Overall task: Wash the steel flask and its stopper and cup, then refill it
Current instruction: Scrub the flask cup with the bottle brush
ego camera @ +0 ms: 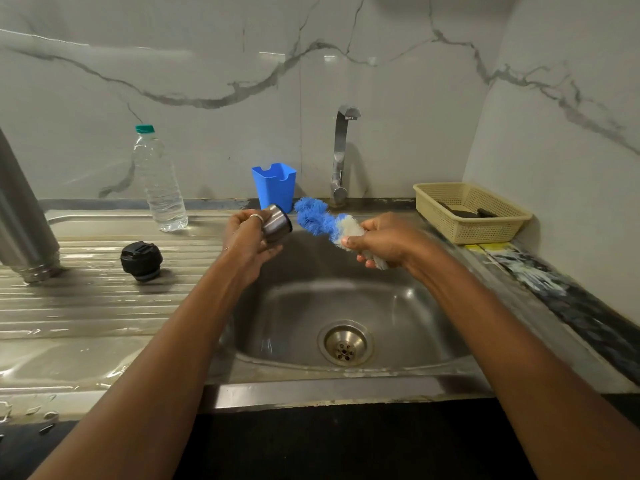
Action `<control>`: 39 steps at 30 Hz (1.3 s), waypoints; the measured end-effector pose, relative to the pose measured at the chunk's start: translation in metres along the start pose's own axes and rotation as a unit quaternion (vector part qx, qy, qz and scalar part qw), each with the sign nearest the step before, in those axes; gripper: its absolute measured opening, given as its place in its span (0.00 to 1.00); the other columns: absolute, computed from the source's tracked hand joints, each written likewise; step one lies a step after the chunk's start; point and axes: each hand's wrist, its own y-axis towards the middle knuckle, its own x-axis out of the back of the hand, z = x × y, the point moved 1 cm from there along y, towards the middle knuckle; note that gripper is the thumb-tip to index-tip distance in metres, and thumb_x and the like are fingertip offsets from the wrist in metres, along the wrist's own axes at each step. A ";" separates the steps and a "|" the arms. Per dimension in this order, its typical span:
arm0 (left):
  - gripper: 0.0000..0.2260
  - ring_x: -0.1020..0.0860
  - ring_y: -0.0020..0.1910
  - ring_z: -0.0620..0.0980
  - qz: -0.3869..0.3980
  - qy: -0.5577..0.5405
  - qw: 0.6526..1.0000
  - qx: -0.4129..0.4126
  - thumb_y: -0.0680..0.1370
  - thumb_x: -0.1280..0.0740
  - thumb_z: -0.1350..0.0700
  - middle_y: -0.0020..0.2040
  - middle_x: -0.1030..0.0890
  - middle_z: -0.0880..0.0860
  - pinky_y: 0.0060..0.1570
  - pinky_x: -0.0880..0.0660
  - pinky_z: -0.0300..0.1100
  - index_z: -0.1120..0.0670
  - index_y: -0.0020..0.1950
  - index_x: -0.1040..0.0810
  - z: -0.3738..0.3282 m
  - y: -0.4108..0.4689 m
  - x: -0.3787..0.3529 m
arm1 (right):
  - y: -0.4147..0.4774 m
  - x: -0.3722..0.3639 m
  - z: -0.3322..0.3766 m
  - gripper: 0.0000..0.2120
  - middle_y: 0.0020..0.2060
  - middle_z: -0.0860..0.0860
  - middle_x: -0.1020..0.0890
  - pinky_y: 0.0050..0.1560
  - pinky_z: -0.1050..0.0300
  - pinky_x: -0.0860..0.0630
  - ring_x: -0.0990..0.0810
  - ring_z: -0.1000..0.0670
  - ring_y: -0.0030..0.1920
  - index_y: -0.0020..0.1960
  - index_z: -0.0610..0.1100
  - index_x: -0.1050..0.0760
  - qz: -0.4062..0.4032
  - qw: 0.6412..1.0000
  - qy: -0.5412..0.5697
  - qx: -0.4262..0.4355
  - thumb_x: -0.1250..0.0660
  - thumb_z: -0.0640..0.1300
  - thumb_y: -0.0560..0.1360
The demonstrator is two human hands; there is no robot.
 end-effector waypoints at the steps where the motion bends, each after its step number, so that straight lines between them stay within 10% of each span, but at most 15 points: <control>1: 0.08 0.17 0.53 0.54 0.005 0.004 1.000 0.002 0.81 0.33 0.57 0.59 0.19 0.55 0.48 0.17 0.54 0.49 0.58 0.26 0.001 0.000 -0.001 | 0.001 -0.002 0.000 0.09 0.38 0.47 0.14 0.40 0.57 0.21 0.19 0.53 0.33 0.54 0.44 0.17 -0.012 1.000 -0.003 0.016 0.26 0.48 0.77; 39: 0.14 0.19 0.60 0.57 0.078 -0.100 0.992 -0.005 0.87 0.45 0.56 0.66 0.24 0.59 0.48 0.16 0.51 0.53 0.72 0.30 -0.005 -0.008 -0.004 | -0.001 -0.042 0.007 0.16 0.36 0.50 0.16 0.45 0.48 0.19 0.17 0.47 0.40 0.49 0.46 0.17 -0.132 0.973 -0.099 0.162 0.34 0.57 0.80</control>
